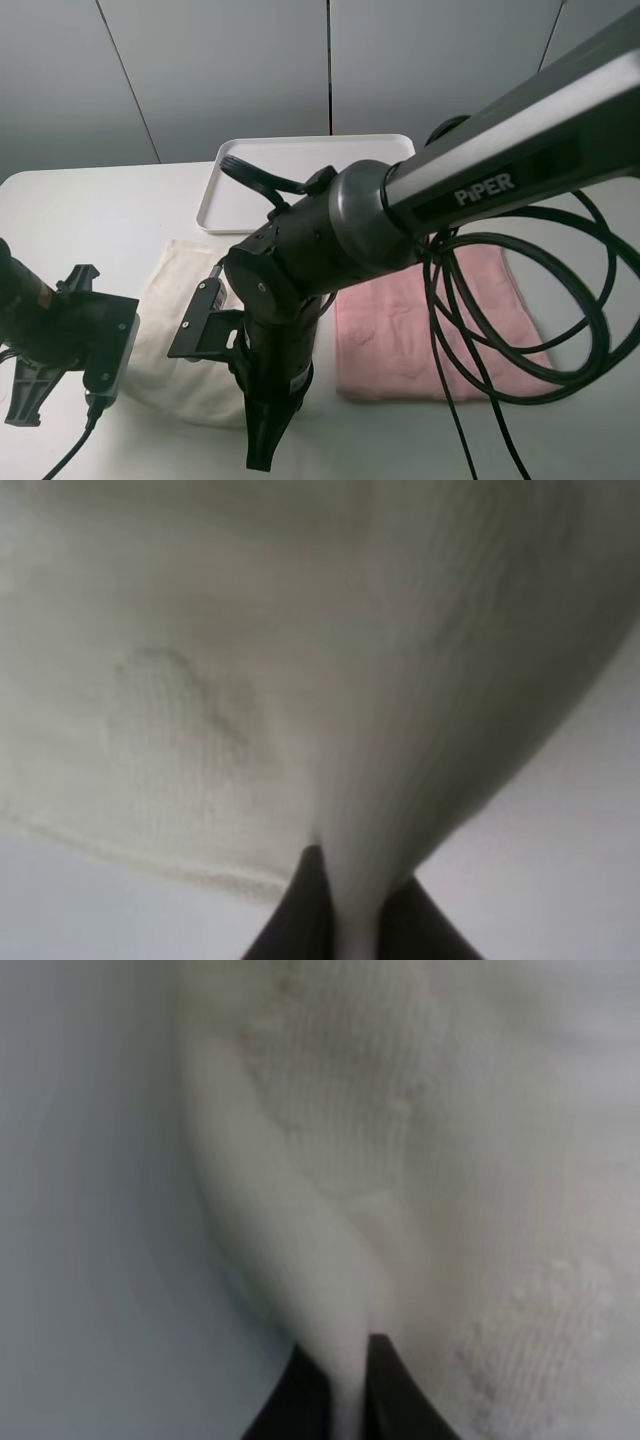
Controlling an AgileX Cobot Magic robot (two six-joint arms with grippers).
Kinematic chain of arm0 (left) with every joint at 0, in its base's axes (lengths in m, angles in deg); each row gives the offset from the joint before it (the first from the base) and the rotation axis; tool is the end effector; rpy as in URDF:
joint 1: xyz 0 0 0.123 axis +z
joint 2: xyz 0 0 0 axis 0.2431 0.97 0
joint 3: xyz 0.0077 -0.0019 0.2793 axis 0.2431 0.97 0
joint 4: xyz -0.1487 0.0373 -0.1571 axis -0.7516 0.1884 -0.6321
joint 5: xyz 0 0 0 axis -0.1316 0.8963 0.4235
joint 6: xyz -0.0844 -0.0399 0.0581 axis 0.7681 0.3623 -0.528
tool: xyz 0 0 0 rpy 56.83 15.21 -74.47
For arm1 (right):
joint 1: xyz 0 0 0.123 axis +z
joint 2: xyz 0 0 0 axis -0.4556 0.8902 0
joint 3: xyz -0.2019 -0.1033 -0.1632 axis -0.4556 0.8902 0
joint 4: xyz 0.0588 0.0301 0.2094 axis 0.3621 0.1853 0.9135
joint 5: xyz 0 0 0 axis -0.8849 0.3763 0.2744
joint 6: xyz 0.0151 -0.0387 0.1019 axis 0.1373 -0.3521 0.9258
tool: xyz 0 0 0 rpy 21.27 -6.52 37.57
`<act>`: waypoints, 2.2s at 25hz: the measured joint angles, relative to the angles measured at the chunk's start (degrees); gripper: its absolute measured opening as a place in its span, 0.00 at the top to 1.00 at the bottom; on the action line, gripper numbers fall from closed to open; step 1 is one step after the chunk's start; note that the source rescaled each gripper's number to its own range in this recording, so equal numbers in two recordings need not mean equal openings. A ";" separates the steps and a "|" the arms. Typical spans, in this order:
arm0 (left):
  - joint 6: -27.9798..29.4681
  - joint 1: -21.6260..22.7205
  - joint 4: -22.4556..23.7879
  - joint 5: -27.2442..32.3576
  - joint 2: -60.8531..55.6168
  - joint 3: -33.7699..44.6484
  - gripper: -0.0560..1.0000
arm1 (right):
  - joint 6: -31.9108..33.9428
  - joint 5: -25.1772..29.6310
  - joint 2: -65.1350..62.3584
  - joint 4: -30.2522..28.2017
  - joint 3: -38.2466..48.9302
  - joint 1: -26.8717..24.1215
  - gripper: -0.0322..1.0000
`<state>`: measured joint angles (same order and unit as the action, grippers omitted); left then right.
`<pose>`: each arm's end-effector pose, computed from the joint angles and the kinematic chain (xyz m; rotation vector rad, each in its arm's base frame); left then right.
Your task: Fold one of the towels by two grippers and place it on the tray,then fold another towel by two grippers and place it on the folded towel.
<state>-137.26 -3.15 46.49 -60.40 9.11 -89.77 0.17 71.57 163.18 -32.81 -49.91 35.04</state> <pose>0.1962 -0.0519 0.1131 2.0951 2.1469 0.2336 0.1519 0.3116 0.0925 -1.9953 2.3538 0.2013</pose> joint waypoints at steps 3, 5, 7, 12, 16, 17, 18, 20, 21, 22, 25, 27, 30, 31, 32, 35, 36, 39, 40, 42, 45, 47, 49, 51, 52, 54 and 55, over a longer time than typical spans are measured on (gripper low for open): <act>4.06 0.00 -0.11 0.14 -2.65 0.00 0.93 | 3.97 1.08 -3.28 -1.01 0.10 -0.24 0.97; 6.65 0.02 -0.23 1.13 -3.86 -0.10 0.93 | 7.64 1.76 -5.40 -2.05 0.10 -1.00 0.97; 9.05 0.02 -1.14 2.88 -4.69 -0.99 0.93 | 10.77 2.06 -7.48 -2.94 0.10 -2.06 0.97; 15.65 0.02 -5.18 4.28 -5.33 -6.58 0.93 | 17.72 2.16 -9.98 -3.06 0.10 -5.39 0.97; 18.68 0.12 -7.80 3.93 -5.19 -10.04 0.93 | 22.04 1.33 -10.22 -3.06 0.10 -8.68 0.97; 19.29 0.38 -8.52 3.53 -4.72 -10.50 0.93 | 22.64 0.95 -10.22 -3.06 0.10 -9.46 0.97; 19.90 0.77 -9.37 3.13 -3.86 -10.78 0.93 | 23.00 0.55 -10.22 -3.06 0.10 -10.04 0.97; 21.24 1.48 -10.79 1.43 -2.28 -10.88 0.93 | 23.48 -0.49 -10.22 -3.06 0.10 -11.29 0.97; 22.05 1.75 -11.33 0.27 -1.57 -10.88 0.93 | 23.61 -0.94 -10.22 -3.06 0.10 -11.67 0.97; 22.66 1.95 -11.60 -1.13 -1.15 -10.88 0.93 | 23.77 -1.77 -10.22 -3.52 0.10 -12.28 0.97; 24.12 2.30 -11.95 -3.84 -0.20 -11.41 0.93 | 24.94 -4.42 -10.00 -4.22 0.10 -13.61 0.97; 25.13 2.56 -12.00 -5.47 0.75 -12.29 0.93 | 25.46 -5.74 -9.30 -4.38 0.10 -14.31 0.97; 27.94 3.20 -12.09 -7.88 3.14 -14.20 0.93 | 26.24 -7.15 -7.87 -4.42 0.10 -15.36 0.97; 28.39 3.32 -12.09 -8.33 4.26 -14.87 0.93 | 26.48 -8.00 -7.40 -4.52 0.10 -15.65 0.97; 28.63 3.44 -12.09 -8.57 5.44 -15.33 0.93 | 26.62 -8.60 -7.00 -4.52 0.10 -15.88 0.97; 29.55 3.44 -12.09 -9.55 8.66 -17.18 0.93 | 27.32 -11.02 -5.93 -6.10 0.10 -16.25 0.97; 30.04 3.44 -12.09 -10.27 9.66 -17.59 0.93 | 27.80 -11.85 -5.68 -7.10 0.10 -16.29 0.97; 30.98 3.44 -12.21 -12.74 11.80 -19.11 0.93 | 28.73 -13.41 -4.72 -10.04 0.10 -16.39 0.97; 31.52 3.44 -12.21 -13.73 12.33 -19.39 0.91 | 29.00 -13.95 -4.43 -11.11 0.10 -16.39 0.97; 32.80 3.44 -12.21 -15.73 12.76 -19.74 0.79 | 29.65 -15.13 -3.91 -12.99 0.10 -16.39 0.93; 33.61 3.53 -12.21 -18.26 13.01 -19.85 0.39 | 30.37 -17.73 -3.79 -13.67 0.10 -16.43 0.63; 34.35 3.86 -12.21 -19.09 13.01 -19.85 0.10 | 32.36 -19.85 -3.79 -14.19 0.10 -16.43 0.29; 36.12 4.81 -12.21 -19.09 13.11 -20.06 0.03 | 35.09 -21.29 -3.79 -14.37 0.10 -16.43 0.06; 37.63 6.14 -12.51 -17.82 13.11 -20.93 0.05 | 36.84 -21.62 -3.79 -14.37 0.10 -16.43 0.02; 38.54 6.85 -12.64 -16.56 13.11 -21.63 0.07 | 37.66 -21.21 -3.79 -14.37 0.10 -16.43 0.01; 40.22 7.98 -13.36 -12.77 13.34 -23.60 0.11 | 38.20 -18.69 -3.79 -14.37 -0.30 -16.43 0.01; 40.61 8.41 -13.36 -10.75 13.63 -25.15 0.13 | 38.44 -16.60 -3.79 -14.37 -0.86 -16.43 0.01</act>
<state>-96.65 5.26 33.14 -71.14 22.73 -114.92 38.61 54.97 159.39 -47.18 -50.77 18.61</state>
